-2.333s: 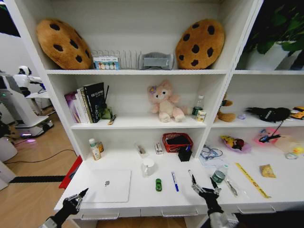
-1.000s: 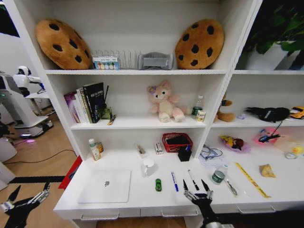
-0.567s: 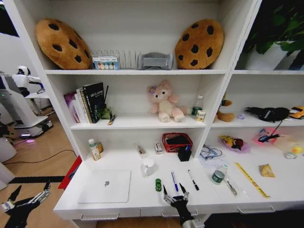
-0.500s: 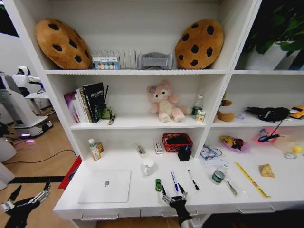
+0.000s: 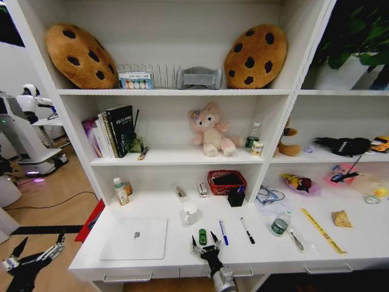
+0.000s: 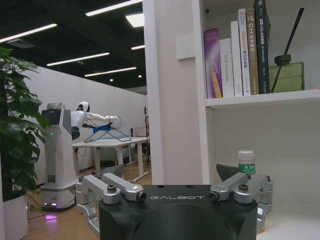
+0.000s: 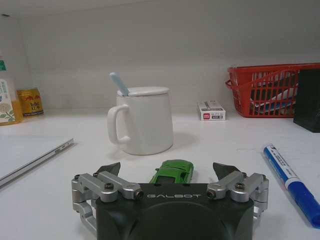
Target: Organize the objects on the table.
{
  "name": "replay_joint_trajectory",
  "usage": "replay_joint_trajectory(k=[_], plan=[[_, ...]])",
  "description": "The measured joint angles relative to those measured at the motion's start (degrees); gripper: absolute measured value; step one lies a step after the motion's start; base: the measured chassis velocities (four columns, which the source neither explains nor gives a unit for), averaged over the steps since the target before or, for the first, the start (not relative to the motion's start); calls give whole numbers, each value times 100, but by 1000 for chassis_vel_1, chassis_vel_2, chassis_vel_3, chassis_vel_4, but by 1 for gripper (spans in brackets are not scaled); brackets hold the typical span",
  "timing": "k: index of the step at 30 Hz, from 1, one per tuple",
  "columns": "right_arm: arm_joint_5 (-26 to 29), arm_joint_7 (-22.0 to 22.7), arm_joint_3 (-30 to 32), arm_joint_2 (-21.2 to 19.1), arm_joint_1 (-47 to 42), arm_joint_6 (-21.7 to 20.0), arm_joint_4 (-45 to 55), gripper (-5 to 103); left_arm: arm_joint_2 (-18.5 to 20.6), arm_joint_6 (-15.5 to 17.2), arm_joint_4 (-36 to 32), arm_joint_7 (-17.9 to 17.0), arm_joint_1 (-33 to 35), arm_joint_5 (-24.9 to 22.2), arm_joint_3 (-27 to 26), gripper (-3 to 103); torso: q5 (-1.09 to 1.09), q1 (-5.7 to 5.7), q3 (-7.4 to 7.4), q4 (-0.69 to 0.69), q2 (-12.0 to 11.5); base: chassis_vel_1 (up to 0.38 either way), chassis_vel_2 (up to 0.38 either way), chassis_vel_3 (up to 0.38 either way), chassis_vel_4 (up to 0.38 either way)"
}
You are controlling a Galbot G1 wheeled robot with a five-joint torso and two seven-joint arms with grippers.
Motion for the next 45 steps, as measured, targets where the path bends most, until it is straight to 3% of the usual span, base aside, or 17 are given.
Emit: replay_joint_trajectory(k=[4,7,9,15,16,21,27,30,33,36,37,38,39,41,42,45], plan=[[43,67,-38,48,123,-67,-153,98,0,0,-1,1,0,0,0,100,0,0,0,0,0,0,0,0,0],[56,107,-62,73,184,-96,-205,84,0,0,0,1,0,1,0,100,-1,0,0,0,0,0,0,0,0],[58,113,-62,76,187,-99,-207,84,0,0,-1,1,0,1,1,100,0,0,0,0,0,0,0,0,0],[72,126,-54,82,166,-101,-196,57,0,0,-1,1,0,1,0,100,0,0,0,1,0,0,0,0,0],[72,126,-54,82,166,-101,-196,57,0,0,-1,1,0,1,0,100,0,0,0,1,0,0,0,0,0],[109,126,-26,67,117,-101,-129,37,1,0,-1,1,0,1,1,100,2,0,0,0,0,0,0,0,0],[143,137,73,10,-82,-101,178,36,1,0,-1,1,0,1,1,100,4,0,0,0,0,0,0,0,0],[210,144,245,-104,-403,-97,643,36,1,-1,-1,1,0,1,0,100,15,0,0,-2,0,0,0,0,0],[278,142,646,-374,-756,-69,1303,36,1,-1,-1,1,0,2,1,100,6,-1,-1,-2,0,0,0,0,0],[1054,237,1189,-1212,-1006,-320,2521,36,2,-1,-1,1,0,2,1,100,4,-3,-1,-2,0,0,0,0,0],[1054,237,1189,-1212,-1006,-320,2521,36,2,-1,-1,1,0,2,1,100,4,-3,-1,-2,0,0,0,0,0],[1707,370,1375,-1669,-928,-654,2990,36,1,-1,-1,2,0,2,1,100,4,-3,-1,-1,0,0,0,0,0],[1707,370,1375,-1669,-928,-654,2990,36,1,-1,-1,2,0,2,1,100,4,-3,-1,-1,0,0,0,0,0],[2798,619,1729,-2399,-374,-1154,3488,36,1,-1,-1,2,0,2,3,100,5,-3,-1,-1,0,0,0,0,0],[2798,619,1729,-2399,-374,-1154,3488,36,1,-1,-1,2,0,2,3,100,5,-3,-1,-1,0,0,0,0,0],[4093,866,1712,-3149,760,-1454,3516,36,2,-1,-2,1,0,2,2,100,4,-1,0,1,0,0,0,0,0]])
